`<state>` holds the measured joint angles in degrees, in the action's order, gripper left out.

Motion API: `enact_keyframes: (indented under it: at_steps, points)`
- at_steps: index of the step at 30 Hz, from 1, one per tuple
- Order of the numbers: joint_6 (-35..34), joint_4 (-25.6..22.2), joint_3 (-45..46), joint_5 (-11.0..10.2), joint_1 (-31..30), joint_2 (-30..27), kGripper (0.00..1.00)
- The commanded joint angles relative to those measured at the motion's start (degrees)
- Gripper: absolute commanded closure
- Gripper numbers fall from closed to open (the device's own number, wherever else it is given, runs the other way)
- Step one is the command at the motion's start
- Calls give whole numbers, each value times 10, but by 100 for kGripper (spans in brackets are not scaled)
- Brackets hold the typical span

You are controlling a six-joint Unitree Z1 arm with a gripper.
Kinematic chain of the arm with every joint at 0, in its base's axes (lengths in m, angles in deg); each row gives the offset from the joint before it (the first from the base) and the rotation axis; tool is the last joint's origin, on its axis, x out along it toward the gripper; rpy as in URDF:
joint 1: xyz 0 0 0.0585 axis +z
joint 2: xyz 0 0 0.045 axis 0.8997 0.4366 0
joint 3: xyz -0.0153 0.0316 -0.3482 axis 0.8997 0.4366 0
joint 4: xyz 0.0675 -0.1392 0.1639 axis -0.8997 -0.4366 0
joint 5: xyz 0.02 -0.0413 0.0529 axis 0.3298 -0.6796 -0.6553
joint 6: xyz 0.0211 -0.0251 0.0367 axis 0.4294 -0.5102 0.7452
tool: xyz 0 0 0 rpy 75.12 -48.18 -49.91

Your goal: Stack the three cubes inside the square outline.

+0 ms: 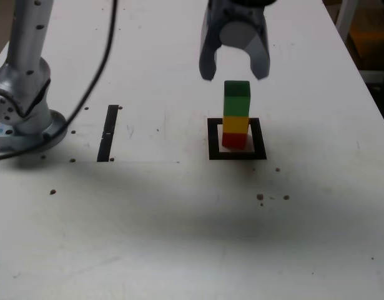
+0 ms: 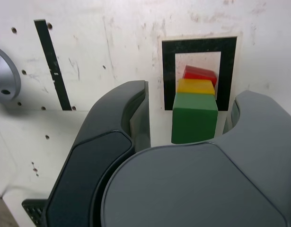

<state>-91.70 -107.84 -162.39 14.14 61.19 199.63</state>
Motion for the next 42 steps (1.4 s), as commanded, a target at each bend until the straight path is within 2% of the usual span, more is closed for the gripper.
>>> enact_keyframes:
  at_steps: [1, 5, 11, 14, 18, 20, 24, 31, 38, 42]
  points:
    - [-2, -11, 3, -13, 5, -25, 32]
    - [-5, -20, 28, -27, 19, -62, 32]
    - [-15, -19, 119, -31, 50, -116, 32]
    - [-20, -16, 175, -28, 65, -140, 32]
    - [-21, -2, 255, -12, 81, -163, 32]
    - [-21, 14, 293, -2, 84, -169, 32]
    - [-20, 78, 378, 20, 84, -178, 32]
    - [-10, 190, 467, 45, 72, -178, 32]
    - [16, 258, 504, 73, 67, -165, 32]
    - [22, 278, 519, 81, 66, -164, 32]
